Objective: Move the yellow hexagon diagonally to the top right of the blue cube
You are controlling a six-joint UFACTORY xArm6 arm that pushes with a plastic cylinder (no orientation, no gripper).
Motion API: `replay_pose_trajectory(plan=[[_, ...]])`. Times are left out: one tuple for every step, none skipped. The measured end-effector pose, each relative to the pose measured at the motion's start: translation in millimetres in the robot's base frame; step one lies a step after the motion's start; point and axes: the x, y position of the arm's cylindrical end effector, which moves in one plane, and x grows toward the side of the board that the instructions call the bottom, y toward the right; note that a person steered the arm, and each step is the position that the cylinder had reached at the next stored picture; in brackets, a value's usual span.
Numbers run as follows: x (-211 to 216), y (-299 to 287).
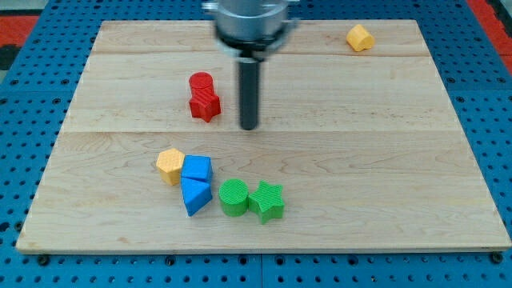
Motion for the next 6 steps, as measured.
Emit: replay_pose_trajectory(plan=[[2.2,-98.9],[68.4,-157.4],[116.3,-154.7],[74.8,-94.6],[65.6,-13.6],[65.6,-7.7]])
